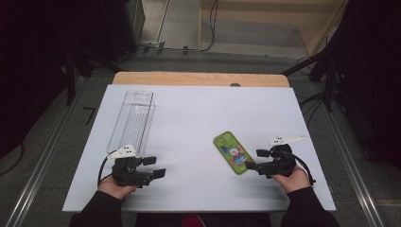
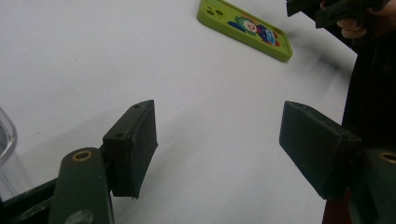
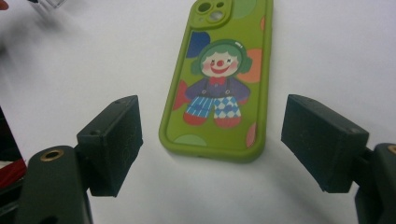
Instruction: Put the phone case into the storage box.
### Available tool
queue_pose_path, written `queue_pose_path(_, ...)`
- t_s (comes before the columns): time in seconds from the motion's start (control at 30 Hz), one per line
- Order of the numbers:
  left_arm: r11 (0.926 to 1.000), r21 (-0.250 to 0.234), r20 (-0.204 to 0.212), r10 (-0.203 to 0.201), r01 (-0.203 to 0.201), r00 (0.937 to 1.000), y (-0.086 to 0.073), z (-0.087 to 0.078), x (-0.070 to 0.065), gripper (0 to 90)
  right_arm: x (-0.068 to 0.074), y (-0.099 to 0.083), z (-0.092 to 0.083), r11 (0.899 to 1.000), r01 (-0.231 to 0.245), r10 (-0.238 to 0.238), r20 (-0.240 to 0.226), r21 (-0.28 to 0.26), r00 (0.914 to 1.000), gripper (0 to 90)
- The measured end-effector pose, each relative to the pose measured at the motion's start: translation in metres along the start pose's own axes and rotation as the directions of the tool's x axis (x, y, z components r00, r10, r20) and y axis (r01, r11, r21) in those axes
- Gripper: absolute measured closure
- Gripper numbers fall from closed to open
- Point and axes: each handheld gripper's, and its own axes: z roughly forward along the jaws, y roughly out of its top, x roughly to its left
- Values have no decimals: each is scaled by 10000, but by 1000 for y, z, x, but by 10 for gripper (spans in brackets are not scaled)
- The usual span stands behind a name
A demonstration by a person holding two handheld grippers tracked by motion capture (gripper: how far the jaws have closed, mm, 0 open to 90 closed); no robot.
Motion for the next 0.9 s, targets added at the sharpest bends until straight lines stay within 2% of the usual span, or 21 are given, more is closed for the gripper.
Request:
queue_pose_path(0.2,10000,4,-15,-3,3,10000,0,0,0,286,1,5,2,9998,36,-38,135,197,9999,188)
queue_pose_path(0.3,10000,24,-7,-28,28,10000,0,1,0,286,0,9,2,9999,61,-58,217,-138,9997,160)
queue_pose_path(0.37,10000,2,15,-22,22,10000,0,1,0,286,0,10,3,9999,54,-51,222,-152,9997,155)
queue_pose_path(0.4,10000,17,21,2,-2,10000,0,1,0,286,-1,10,4,9999,19,-16,233,-135,9997,114)
queue_pose_path(0.43,10000,-1,25,-2,2,10000,0,1,-1,286,-1,10,5,9999,64,-62,229,-85,9997,28)
queue_pose_path(0.47,10000,-13,37,-2,2,10000,0,1,-1,286,-2,12,7,10000,39,-38,384,-6,9993,0)
queue_pose_path(0.53,10000,-28,66,15,-14,10000,0,1,-1,286,-2,14,6,9999,9,-1,594,-130,9982,0)
queue_pose_path(0.77,10000,39,88,74,-75,9999,0,2,-1,287,-1,23,9,9998,-180,184,359,-113,9992,0)
queue_pose_path(0.9,10000,36,93,50,-50,9999,0,2,-1,287,0,30,14,9997,-170,178,482,-171,9987,0)
